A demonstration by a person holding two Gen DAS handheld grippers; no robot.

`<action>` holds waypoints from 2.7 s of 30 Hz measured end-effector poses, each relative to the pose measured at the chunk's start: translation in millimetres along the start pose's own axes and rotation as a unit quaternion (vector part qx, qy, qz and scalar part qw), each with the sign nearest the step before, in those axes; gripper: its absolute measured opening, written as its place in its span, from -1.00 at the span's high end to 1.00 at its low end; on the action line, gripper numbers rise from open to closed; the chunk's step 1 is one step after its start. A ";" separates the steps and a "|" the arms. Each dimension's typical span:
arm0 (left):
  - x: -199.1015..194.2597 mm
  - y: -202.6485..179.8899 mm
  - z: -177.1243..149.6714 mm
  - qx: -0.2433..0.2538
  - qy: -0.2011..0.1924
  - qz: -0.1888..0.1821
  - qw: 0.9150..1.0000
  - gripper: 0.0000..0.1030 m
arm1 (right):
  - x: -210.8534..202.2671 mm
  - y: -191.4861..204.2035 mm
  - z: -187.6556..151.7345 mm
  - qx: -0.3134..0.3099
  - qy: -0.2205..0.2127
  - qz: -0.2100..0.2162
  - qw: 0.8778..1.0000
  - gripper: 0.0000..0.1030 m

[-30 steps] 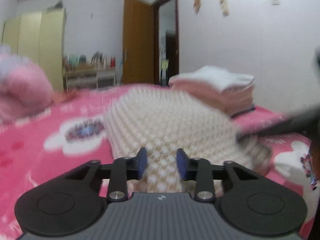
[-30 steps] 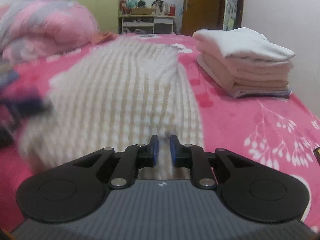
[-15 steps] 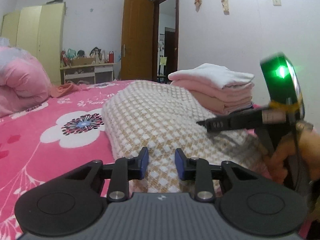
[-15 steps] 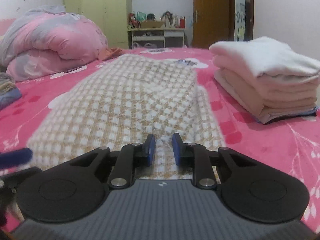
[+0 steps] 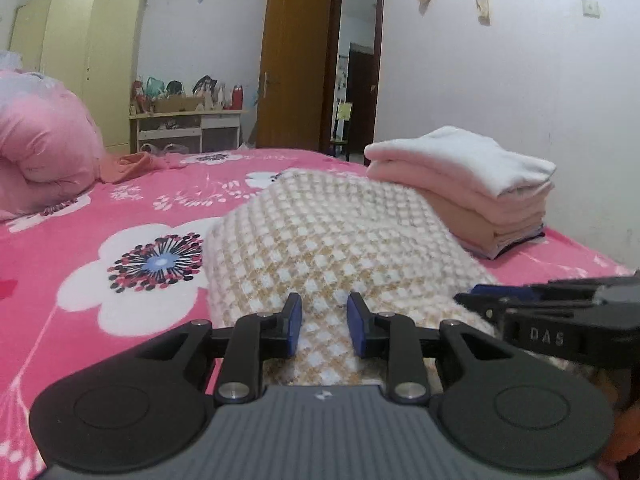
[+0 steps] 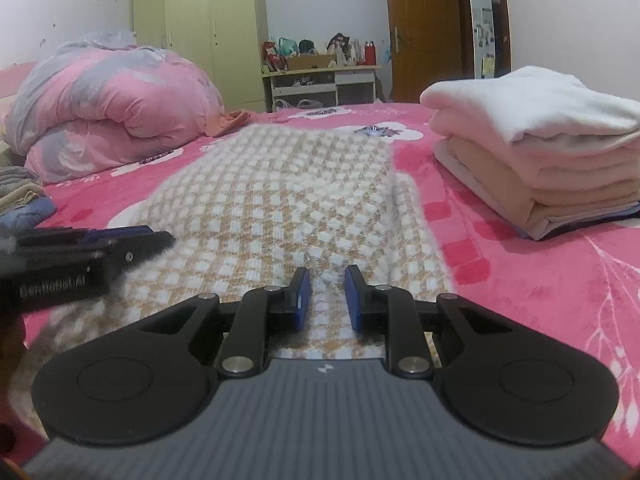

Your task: Fold clothes

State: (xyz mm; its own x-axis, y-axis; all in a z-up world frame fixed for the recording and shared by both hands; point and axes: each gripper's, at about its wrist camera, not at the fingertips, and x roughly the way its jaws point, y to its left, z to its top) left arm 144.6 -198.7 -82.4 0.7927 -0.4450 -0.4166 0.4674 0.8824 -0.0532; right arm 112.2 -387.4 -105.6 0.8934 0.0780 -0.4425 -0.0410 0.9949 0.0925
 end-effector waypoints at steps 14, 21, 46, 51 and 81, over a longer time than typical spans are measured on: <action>0.6 -7.0 -4.4 0.018 -0.001 0.012 1.000 0.48 | 85.8 21.3 58.0 -0.052 0.073 0.065 0.994 0.50; -8.5 -0.5 7.0 0.005 -0.010 0.002 1.000 0.44 | 87.4 14.3 44.8 -0.029 0.047 0.075 0.996 0.50; 105.2 15.1 66.2 0.030 0.079 0.059 0.995 0.37 | 79.9 7.4 54.9 -0.014 0.034 0.078 0.996 0.49; 105.3 12.7 66.9 0.030 0.082 0.071 0.994 0.37 | 67.3 5.6 78.9 -0.038 -0.001 0.034 0.999 0.48; 109.0 1.4 66.7 0.046 0.086 0.093 0.991 0.38 | 121.7 -25.0 69.7 0.043 0.066 0.036 0.996 0.49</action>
State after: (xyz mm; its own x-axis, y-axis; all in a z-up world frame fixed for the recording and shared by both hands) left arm 257.8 -256.2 -67.4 0.7939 -0.2360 -0.5604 0.3593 0.9256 0.1192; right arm 253.2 -407.3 -99.6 0.8228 0.1631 -0.5445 -0.0597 0.9774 0.2026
